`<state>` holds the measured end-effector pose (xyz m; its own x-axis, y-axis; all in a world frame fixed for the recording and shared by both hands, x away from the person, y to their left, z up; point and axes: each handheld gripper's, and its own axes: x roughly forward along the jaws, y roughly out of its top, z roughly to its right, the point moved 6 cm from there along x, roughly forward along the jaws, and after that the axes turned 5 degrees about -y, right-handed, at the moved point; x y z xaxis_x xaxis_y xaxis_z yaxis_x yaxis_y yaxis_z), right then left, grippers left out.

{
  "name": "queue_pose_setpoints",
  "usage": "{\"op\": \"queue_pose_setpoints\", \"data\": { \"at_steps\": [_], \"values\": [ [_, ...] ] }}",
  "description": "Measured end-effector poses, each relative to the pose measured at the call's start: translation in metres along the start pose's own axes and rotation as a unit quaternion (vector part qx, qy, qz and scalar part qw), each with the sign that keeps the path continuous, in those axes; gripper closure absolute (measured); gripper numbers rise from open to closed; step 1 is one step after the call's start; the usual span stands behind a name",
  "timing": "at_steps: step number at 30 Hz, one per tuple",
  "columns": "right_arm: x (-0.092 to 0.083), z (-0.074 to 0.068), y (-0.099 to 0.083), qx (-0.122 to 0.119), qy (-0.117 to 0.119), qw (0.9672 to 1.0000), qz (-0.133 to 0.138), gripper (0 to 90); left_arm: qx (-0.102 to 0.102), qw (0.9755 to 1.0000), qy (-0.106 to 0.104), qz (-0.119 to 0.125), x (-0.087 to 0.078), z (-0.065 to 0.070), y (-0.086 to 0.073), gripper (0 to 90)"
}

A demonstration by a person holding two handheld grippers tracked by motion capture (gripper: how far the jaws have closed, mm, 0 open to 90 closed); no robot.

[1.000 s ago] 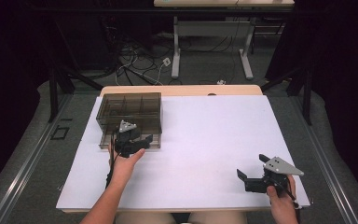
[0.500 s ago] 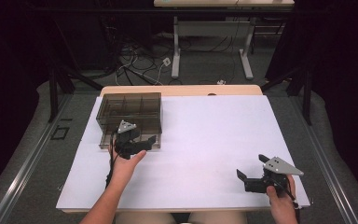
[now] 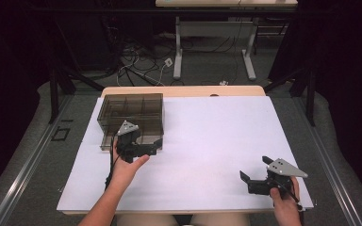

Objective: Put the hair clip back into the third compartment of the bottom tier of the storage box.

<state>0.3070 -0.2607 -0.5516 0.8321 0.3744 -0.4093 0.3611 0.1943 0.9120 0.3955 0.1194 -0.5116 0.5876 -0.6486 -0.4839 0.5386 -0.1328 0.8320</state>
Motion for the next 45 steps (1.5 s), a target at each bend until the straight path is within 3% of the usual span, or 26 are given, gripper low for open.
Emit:
{"op": "queue_pose_setpoints", "data": {
  "at_steps": [5, 8, 20, 31, 45],
  "values": [
    [-0.001, 0.001, 0.0, -0.002, -0.006, 1.0, 0.0, 0.0, 0.008, 1.0, -0.001, 0.005, -0.013, 0.002, 0.002, 0.6],
    [-0.002, 0.001, 0.0, -0.001, -0.005, 1.0, 0.0, 0.0, 0.003, 0.9999, 0.0, 0.013, -0.018, 0.004, 0.002, 0.6],
    [-0.002, 0.001, 0.0, -0.001, -0.005, 1.0, 0.003, 0.0, 0.032, 0.9988, 0.033, 0.014, -0.051, -0.004, -0.014, 0.6],
    [-0.002, 0.001, 0.001, 0.001, -0.007, 1.0, 0.005, 0.0, 0.028, 0.9979, 0.055, 0.022, -0.081, -0.015, -0.029, 0.7],
    [-0.003, 0.002, 0.001, 0.002, -0.005, 1.0, 0.004, 0.0, 0.003, 0.9949, 0.096, 0.031, -0.12, -0.035, -0.054, 1.3]
  ]
}}
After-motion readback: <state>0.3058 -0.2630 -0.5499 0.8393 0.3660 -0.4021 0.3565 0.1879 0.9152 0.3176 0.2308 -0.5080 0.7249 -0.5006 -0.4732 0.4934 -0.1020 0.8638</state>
